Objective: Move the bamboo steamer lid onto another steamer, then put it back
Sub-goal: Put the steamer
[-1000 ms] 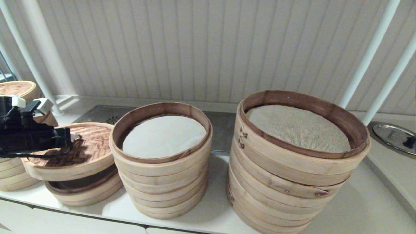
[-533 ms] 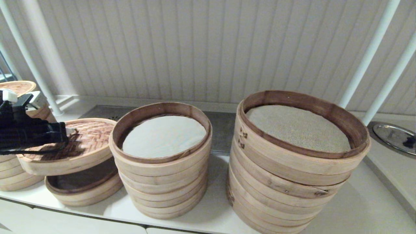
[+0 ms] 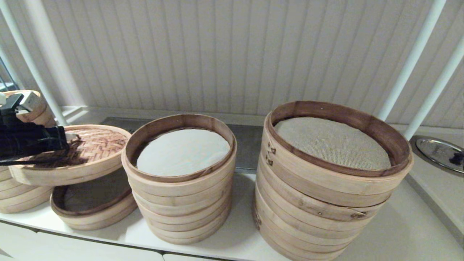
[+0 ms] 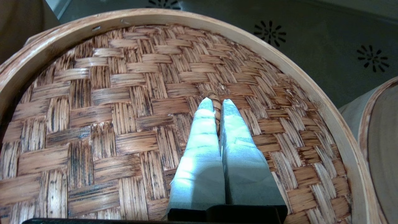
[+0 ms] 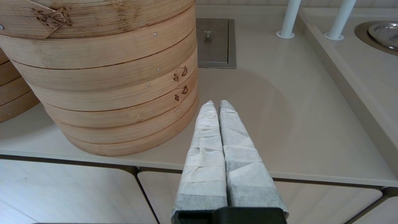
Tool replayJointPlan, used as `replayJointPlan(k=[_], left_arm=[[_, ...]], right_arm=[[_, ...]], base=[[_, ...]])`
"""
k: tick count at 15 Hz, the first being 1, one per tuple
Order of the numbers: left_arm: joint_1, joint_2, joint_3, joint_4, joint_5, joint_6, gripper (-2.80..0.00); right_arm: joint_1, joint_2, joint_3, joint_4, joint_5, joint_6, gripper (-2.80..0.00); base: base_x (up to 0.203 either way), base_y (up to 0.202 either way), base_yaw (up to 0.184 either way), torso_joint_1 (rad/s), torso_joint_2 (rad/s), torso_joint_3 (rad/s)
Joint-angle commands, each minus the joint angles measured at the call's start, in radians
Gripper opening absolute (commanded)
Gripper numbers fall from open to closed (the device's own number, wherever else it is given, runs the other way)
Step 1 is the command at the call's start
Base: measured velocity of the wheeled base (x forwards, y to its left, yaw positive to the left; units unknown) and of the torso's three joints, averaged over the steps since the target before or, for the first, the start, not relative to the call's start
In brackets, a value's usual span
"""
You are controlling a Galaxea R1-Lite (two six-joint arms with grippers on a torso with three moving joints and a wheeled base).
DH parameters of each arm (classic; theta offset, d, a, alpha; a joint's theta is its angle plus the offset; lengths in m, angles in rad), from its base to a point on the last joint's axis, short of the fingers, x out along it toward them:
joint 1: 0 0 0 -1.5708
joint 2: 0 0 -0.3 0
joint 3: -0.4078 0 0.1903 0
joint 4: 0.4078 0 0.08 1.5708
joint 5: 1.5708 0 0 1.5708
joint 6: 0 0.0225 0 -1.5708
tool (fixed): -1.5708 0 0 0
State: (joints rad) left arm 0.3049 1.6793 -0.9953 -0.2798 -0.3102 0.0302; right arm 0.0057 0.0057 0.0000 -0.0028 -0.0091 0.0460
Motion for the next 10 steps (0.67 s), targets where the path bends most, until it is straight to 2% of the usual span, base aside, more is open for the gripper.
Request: replayJointPlan(k=[1,10], left_arm=[[0.000,-0.014,-0.012,-0.002,-0.001,-0.002,-2.80],[0.000,-0.035,-0.068,-0.002,0.003,-0.064,-2.80]], right_arm=[[0.000,0.000,0.003,0.000,0.000,0.000,-2.80],[0.000,0.000,0.003,0.000,0.000,0.000,-2.80]], base=[[0.000,0.000,0.000,0.000,0.00,0.000],[0.000,0.000,0.000,0.000,0.00,0.000]])
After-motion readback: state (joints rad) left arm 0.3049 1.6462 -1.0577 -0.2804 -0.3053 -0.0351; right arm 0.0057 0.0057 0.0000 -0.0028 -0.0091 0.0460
